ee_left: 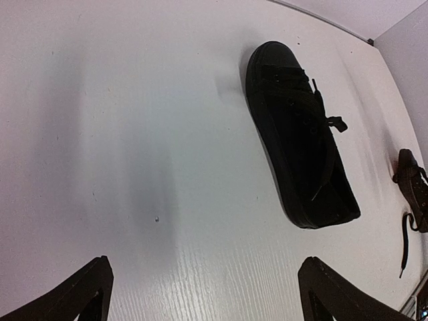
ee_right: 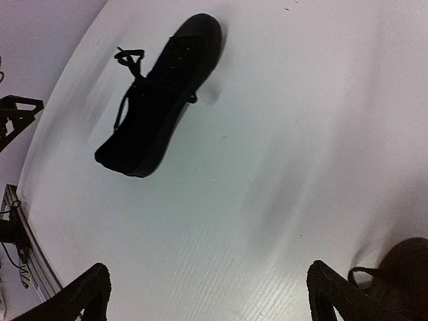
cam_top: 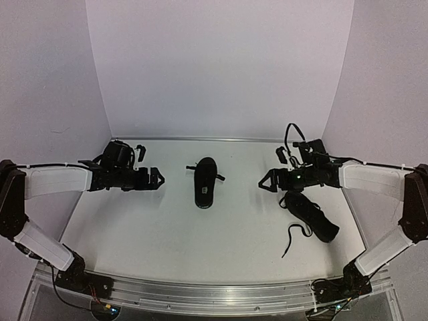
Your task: Tie the shoes
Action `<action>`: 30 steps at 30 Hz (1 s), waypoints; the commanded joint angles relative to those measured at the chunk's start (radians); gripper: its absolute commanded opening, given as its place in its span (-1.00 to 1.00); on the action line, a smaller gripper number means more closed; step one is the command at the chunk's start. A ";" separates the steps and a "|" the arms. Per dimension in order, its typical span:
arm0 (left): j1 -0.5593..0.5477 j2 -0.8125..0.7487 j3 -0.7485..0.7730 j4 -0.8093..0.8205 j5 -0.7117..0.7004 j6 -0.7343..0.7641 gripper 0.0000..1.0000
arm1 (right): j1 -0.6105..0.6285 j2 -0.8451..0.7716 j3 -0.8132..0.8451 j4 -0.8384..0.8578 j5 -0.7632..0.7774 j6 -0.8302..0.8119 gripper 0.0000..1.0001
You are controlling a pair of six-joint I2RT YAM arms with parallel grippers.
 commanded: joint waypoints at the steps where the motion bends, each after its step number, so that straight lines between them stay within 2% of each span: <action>1: -0.003 0.051 0.004 0.038 0.084 0.008 0.99 | -0.049 -0.089 -0.089 -0.075 0.134 0.062 0.97; 5: -0.038 0.121 0.022 0.085 0.139 0.014 0.99 | -0.053 -0.135 -0.126 -0.152 0.234 0.107 0.96; 14: -0.161 0.260 0.081 0.139 0.150 0.031 0.99 | -0.062 -0.148 -0.140 -0.274 0.356 0.193 0.97; 21: -0.166 0.280 0.068 0.196 0.187 0.021 0.99 | -0.063 -0.100 -0.119 -0.291 0.459 0.216 0.96; 26: -0.165 0.277 0.068 0.196 0.186 0.034 0.99 | -0.062 -0.055 -0.046 -0.333 0.607 0.213 0.96; 30: -0.165 0.282 0.073 0.199 0.184 0.035 0.99 | -0.063 0.008 -0.023 -0.359 0.643 0.210 0.97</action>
